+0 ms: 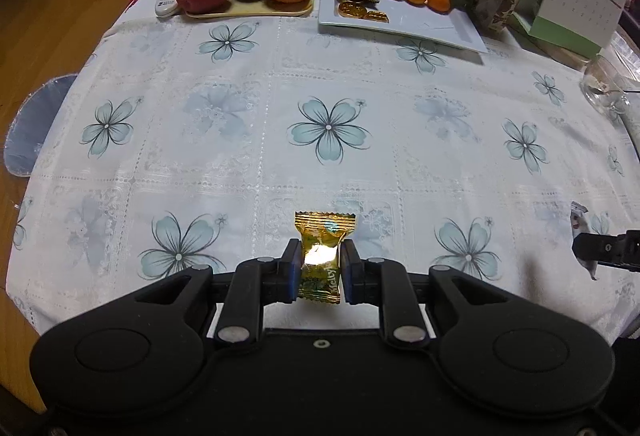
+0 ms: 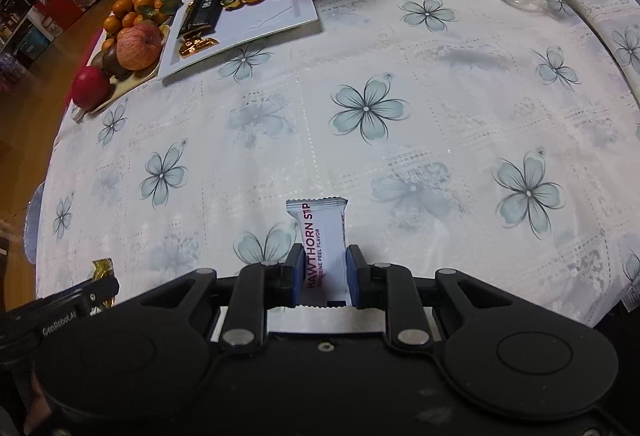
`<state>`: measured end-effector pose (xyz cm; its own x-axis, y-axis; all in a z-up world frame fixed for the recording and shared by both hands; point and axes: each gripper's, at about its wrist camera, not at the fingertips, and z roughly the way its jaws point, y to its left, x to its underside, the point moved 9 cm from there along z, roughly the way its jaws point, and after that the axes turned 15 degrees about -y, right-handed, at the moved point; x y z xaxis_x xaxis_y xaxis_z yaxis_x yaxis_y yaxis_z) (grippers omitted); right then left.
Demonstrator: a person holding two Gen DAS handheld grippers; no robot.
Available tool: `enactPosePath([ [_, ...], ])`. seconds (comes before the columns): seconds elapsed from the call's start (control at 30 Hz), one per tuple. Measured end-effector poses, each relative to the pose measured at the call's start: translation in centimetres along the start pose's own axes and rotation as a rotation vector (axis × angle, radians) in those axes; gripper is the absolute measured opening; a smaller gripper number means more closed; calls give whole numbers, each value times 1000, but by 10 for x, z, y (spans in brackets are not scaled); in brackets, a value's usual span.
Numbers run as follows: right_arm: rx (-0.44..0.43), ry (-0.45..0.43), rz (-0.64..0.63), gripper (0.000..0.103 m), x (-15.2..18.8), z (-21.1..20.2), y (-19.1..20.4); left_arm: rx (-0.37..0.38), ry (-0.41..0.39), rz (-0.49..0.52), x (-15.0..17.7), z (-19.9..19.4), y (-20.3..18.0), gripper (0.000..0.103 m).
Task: Organize snacks
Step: 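Carry both held packets back over the gold tray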
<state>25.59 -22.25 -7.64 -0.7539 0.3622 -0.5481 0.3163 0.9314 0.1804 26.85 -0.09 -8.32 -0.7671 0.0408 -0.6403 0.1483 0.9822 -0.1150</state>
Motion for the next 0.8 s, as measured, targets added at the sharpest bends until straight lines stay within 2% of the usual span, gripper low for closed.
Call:
enactPosePath([
  [0.13, -52, -24, -8, 23, 22, -29, -7, 9, -38, 24, 14, -17, -6, 27],
  [0.33, -88, -41, 14, 23, 61, -60, -27, 54, -25, 12, 48, -40, -23, 27],
  [0.43, -95, -42, 29, 23, 83, -68, -39, 51, -39, 51, 61, -51, -33, 27],
  [0.57, -100, -74, 36, 24, 106, -78, -52, 84, -32, 45, 78, -64, -47, 27],
  [0.8, -148, -95, 59, 24, 128, -82, -57, 143, -56, 59, 99, -77, -77, 27],
])
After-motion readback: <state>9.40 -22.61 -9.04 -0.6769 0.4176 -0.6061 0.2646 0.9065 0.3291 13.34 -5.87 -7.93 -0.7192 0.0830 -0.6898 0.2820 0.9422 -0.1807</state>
